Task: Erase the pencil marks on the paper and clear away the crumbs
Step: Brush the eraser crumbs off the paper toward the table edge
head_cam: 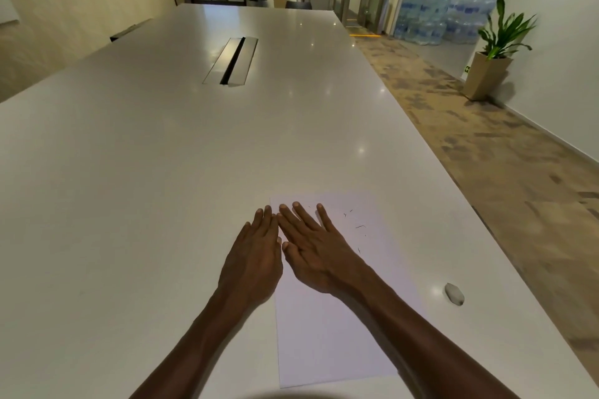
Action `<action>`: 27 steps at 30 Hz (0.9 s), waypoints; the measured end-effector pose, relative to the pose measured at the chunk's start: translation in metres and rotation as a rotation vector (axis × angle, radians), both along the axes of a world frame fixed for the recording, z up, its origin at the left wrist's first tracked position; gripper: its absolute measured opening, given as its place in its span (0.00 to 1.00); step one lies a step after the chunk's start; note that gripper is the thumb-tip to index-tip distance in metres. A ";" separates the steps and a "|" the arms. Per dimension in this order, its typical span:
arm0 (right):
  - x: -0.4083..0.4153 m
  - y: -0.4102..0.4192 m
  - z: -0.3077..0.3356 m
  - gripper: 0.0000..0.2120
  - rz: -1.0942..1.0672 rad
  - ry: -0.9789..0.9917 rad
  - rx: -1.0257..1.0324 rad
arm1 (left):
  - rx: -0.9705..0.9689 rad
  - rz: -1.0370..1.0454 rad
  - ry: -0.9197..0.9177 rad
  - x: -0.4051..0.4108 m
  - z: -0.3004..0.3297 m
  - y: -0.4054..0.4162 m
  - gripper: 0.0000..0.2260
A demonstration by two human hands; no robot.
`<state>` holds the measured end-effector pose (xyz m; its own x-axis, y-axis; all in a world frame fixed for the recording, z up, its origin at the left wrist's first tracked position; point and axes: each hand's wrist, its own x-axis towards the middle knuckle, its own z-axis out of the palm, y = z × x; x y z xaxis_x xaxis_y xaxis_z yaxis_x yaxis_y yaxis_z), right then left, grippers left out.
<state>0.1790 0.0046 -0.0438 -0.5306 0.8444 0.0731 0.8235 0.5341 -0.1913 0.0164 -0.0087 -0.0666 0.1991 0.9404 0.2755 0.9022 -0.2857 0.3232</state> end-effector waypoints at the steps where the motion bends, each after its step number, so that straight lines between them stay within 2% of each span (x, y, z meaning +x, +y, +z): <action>1: 0.002 0.002 -0.002 0.27 -0.005 -0.024 0.023 | -0.001 0.009 0.011 0.000 0.000 0.000 0.29; 7: -0.007 0.001 0.004 0.33 -0.227 -0.048 0.171 | -0.005 0.006 0.014 0.002 0.001 -0.002 0.29; 11: -0.013 -0.002 0.007 0.34 -0.065 -0.002 0.056 | 0.003 -0.018 -0.002 -0.001 0.001 -0.002 0.27; 14: -0.007 0.000 0.005 0.30 -0.060 -0.014 -0.005 | 0.008 -0.007 0.016 -0.001 0.000 -0.002 0.26; 19: -0.001 -0.002 0.010 0.38 -0.311 -0.034 0.084 | 0.021 0.014 0.035 0.002 0.000 -0.001 0.29; 24: -0.017 -0.005 0.007 0.35 -0.140 -0.008 -0.003 | 0.021 0.000 0.025 -0.001 -0.003 0.000 0.28; 27: -0.010 -0.002 -0.002 0.36 -0.174 -0.007 -0.038 | 0.021 0.017 0.038 0.001 -0.002 0.001 0.26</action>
